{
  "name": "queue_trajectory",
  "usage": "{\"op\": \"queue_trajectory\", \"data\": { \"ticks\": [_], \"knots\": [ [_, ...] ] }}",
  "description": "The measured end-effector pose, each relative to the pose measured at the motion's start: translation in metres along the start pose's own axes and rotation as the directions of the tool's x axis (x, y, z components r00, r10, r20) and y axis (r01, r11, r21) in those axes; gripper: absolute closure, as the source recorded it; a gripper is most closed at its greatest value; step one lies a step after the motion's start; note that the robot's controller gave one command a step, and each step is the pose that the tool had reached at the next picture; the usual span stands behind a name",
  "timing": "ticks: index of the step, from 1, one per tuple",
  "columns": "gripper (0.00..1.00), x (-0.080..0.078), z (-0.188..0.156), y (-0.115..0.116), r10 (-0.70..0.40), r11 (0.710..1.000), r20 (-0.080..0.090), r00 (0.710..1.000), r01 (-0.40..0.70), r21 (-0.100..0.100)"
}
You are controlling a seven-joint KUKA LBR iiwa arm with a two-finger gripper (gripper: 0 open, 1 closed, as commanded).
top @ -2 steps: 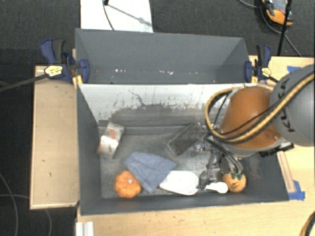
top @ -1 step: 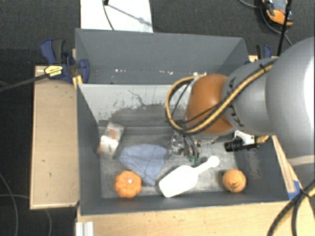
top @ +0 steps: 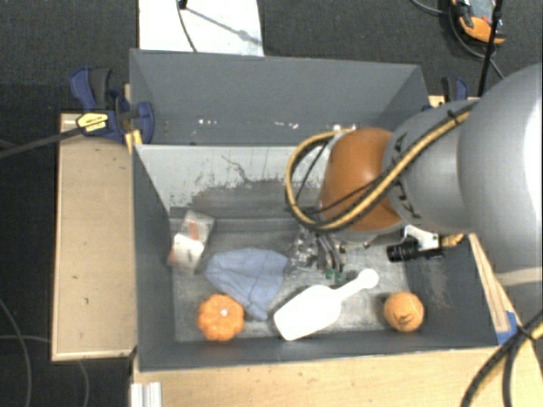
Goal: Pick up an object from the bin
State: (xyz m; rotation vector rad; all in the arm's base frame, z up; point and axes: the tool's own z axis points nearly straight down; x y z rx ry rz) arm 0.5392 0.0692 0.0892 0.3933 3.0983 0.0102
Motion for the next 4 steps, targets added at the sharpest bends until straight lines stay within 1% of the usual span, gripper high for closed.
{"op": "queue_trajectory", "data": {
  "ticks": [1,2,3,4],
  "knots": [
    [0.0,-0.011,-0.116,0.02,-0.011,1.0,-0.008,1.0,0.011,0.004],
    [0.0,-0.009,-0.111,0.019,-0.01,1.0,-0.015,1.0,0.011,0.008],
    [0.0,-0.01,-0.109,0.02,-0.016,1.0,-0.014,1.0,0.016,0.007],
    [0.0,0.0,-0.043,0.022,-0.172,0.985,-0.011,0.985,0.172,0.004]
  ]
}}
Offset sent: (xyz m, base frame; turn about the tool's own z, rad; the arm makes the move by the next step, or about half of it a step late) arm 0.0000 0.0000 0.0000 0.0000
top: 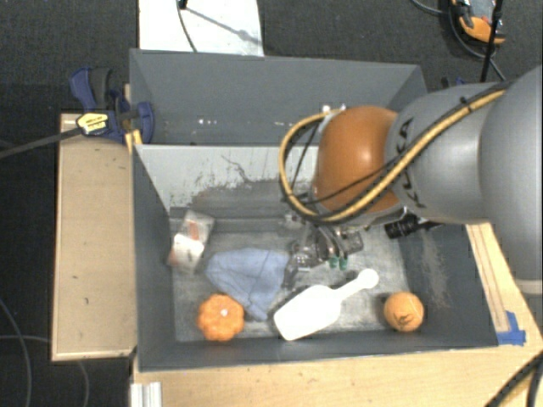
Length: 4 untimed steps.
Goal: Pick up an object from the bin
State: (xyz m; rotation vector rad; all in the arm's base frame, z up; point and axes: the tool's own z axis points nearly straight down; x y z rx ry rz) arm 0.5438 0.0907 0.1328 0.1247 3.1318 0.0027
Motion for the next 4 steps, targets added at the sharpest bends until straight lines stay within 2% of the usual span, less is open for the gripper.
{"op": "queue_trajectory", "data": {
  "ticks": [1,3,4],
  "knots": [
    [1.0,-0.019,0.06,0.01,-0.086,0.996,0.0,0.996,0.086,-0.001],
    [1.0,-0.018,0.059,0.01,-0.087,0.996,0.0,0.996,0.087,-0.001],
    [1.0,-0.015,0.02,0.009,-0.056,0.998,0.001,0.998,0.056,0.0]
  ]
}}
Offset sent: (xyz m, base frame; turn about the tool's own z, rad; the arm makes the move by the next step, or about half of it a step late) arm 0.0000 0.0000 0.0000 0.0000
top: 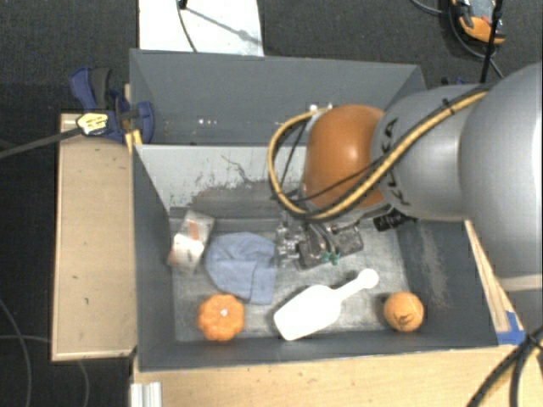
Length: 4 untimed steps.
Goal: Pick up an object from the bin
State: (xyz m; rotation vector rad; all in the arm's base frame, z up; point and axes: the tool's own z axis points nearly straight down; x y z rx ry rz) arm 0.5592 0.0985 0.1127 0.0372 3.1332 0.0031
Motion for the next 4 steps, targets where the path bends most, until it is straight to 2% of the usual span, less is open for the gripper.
{"op": "queue_trajectory", "data": {
  "ticks": [1,2,3,4],
  "knots": [
    [1.0,0.001,-0.026,-0.003,-0.005,1.0,-0.016,1.0,0.005,0.004],
    [1.0,-0.01,-0.026,-0.01,0.01,1.0,0.009,1.0,-0.01,-0.001],
    [1.0,-0.007,-0.011,-0.012,0.012,1.0,0.0,1.0,-0.012,0.001],
    [1.0,0.013,-0.021,0.023,0.038,0.999,-0.005,0.999,-0.038,0.002]
  ]
}}
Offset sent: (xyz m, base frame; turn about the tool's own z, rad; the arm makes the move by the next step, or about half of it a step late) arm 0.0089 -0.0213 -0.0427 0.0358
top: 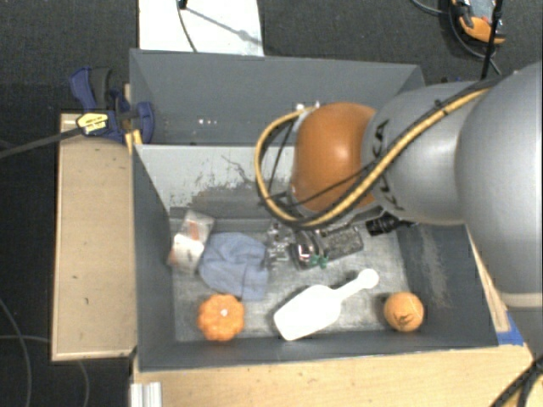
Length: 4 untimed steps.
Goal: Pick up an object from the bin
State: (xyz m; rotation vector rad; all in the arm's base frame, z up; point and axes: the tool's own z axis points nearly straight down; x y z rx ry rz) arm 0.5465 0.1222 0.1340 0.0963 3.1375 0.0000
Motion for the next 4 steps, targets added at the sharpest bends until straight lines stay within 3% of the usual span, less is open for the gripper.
{"op": "queue_trajectory", "data": {
  "ticks": [1,2,3,4],
  "knots": [
    [1.0,-0.005,-0.042,0.001,-0.01,1.0,-0.008,1.0,0.01,-0.001],
    [1.0,-0.018,-0.02,-0.018,0.141,0.99,0.01,0.99,-0.141,-0.005],
    [1.0,-0.019,-0.053,-0.02,0.11,0.994,-0.007,0.994,-0.11,0.003],
    [1.0,-0.02,-0.131,-0.017,0.076,0.997,-0.002,0.997,-0.076,0.0]
  ]
}}
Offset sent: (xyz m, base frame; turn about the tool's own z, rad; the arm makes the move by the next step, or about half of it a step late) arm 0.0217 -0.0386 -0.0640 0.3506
